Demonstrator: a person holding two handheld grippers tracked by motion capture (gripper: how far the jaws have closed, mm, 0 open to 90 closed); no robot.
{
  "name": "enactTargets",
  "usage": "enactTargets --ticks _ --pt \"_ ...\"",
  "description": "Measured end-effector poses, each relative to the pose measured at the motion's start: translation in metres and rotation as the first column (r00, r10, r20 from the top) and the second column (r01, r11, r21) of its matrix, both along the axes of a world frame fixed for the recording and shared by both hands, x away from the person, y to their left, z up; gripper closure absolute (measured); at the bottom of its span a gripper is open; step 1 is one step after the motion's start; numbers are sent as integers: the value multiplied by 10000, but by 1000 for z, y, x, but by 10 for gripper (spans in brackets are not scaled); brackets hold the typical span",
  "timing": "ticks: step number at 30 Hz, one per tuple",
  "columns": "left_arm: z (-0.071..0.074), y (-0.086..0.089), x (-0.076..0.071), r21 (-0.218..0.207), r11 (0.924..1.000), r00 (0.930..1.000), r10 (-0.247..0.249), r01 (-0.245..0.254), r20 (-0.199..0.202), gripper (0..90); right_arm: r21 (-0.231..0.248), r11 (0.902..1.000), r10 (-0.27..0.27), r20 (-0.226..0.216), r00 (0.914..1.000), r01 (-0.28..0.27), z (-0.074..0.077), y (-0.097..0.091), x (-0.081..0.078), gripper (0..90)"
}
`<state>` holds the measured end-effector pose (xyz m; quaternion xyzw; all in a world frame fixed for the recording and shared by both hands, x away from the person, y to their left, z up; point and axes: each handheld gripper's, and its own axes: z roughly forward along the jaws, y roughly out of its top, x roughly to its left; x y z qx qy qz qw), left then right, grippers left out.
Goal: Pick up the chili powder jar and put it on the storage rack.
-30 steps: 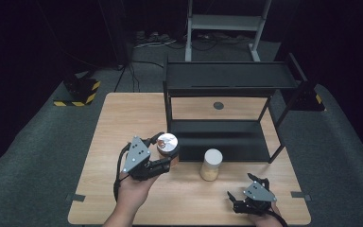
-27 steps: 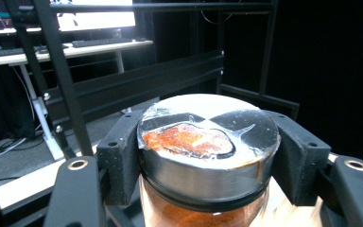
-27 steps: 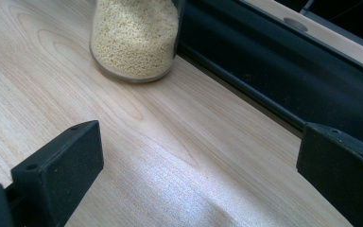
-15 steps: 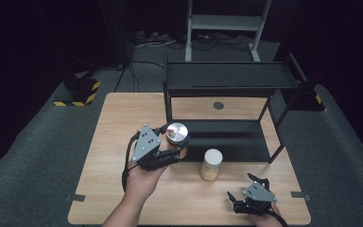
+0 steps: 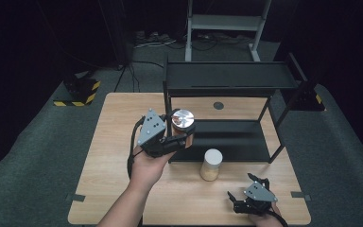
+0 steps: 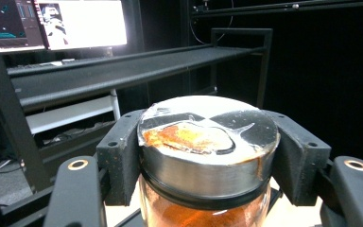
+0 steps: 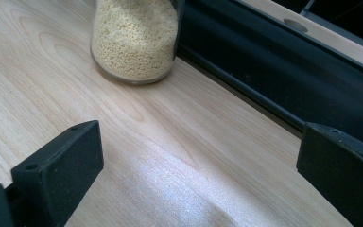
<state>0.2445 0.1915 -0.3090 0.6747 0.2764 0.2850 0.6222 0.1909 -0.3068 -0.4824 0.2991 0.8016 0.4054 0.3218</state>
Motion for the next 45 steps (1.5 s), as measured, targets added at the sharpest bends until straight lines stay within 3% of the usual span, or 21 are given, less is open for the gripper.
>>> enactTargets --ticks 13,22,45 --pt "23 -8 21 -284 9996 9997 -23 31 258 346 47 10000 -6 -15 10000 6 0 -1 0 4" --pt "37 -15 31 -249 9997 9987 6 6 500 346 80 10000 -21 34 10000 20 -1 -1 -1 4" --pt "64 -34 61 -690 9976 9966 142 -86 808 346 303 9995 -25 -64 10000 27 -1 -5 1 4"
